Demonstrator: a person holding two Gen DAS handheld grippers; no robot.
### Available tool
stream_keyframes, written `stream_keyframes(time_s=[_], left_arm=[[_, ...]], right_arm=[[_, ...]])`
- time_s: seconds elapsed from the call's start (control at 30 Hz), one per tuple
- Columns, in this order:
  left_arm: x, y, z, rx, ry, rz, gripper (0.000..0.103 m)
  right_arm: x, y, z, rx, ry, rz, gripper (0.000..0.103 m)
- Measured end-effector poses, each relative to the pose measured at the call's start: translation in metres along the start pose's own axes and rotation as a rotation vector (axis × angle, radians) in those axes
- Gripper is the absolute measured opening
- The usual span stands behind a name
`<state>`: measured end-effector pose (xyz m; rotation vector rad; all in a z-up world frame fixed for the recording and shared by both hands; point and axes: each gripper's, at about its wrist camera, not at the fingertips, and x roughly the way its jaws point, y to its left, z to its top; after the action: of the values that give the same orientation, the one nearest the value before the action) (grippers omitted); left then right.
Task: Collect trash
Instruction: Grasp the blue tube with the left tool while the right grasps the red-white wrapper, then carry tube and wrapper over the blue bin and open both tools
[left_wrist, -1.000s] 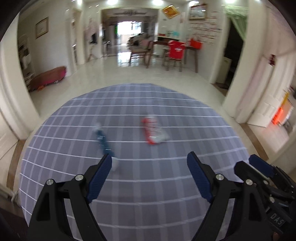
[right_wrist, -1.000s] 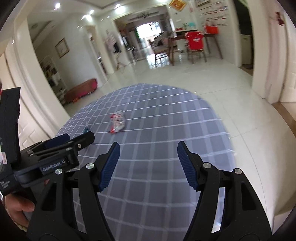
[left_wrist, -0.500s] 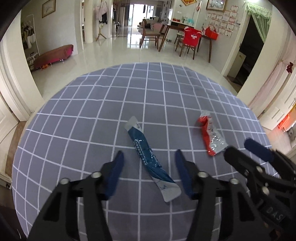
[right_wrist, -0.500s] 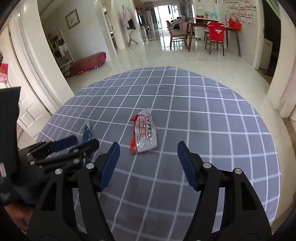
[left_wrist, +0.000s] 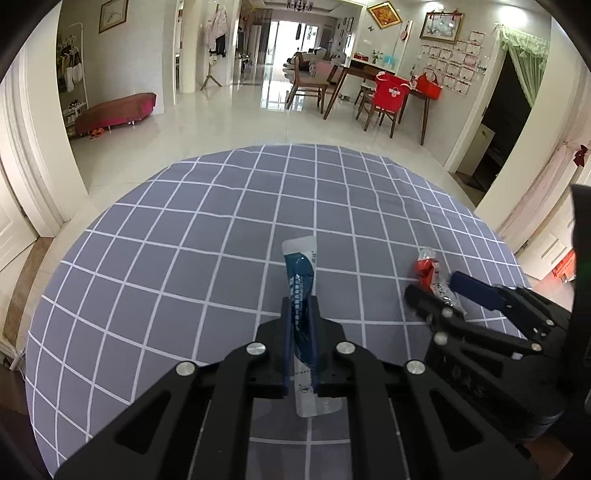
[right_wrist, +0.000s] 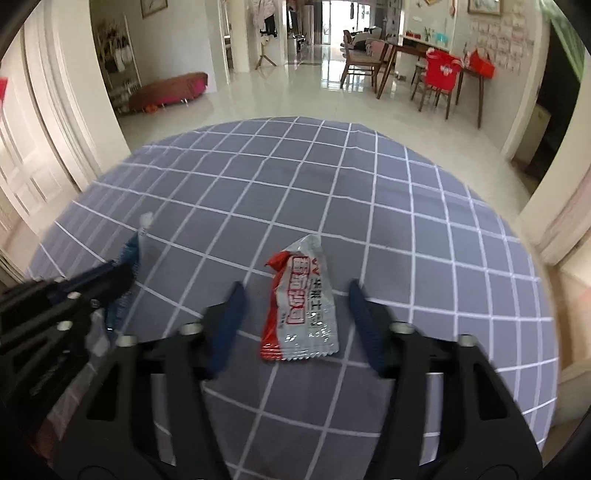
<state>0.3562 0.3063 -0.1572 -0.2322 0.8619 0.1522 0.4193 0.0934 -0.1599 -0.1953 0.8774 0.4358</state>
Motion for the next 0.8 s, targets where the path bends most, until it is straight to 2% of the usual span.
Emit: stream_keyframes(time_s=[0.1,0.13,0.2,0.27,0.57,0.8], left_arm=[[-0.004,-0.004,0.0,0.007,-0.005,-0.005,0.007],[-0.008,-0.006,-0.001,0.012,-0.007,-0.006,0.007],[-0.014,-0.013,-0.001,0.02,-0.014,-0.012,0.007],[-0.022,-0.022,-0.003,0.034,-0.02,-0.02,0.007],[-0.061,-0.068,-0.021,0.086,-0.047,-0.059,0.007],[-0.095,-0.117,-0.039,0.148,-0.069,-0.114,0.007]], right_arm=[[0.0,-0.003,0.0,-0.006,0.004,0.023,0.03],[-0.002,-0.007,-0.002,0.003,0.001,0.042,0.023],[-0.009,-0.013,-0.007,0.025,-0.01,0.08,0.019],[-0.017,-0.02,-0.012,0.05,-0.015,0.117,0.007],[-0.069,-0.044,-0.043,0.12,-0.056,0.175,0.007],[-0.134,-0.082,-0.076,0.19,-0.148,0.191,0.007]])
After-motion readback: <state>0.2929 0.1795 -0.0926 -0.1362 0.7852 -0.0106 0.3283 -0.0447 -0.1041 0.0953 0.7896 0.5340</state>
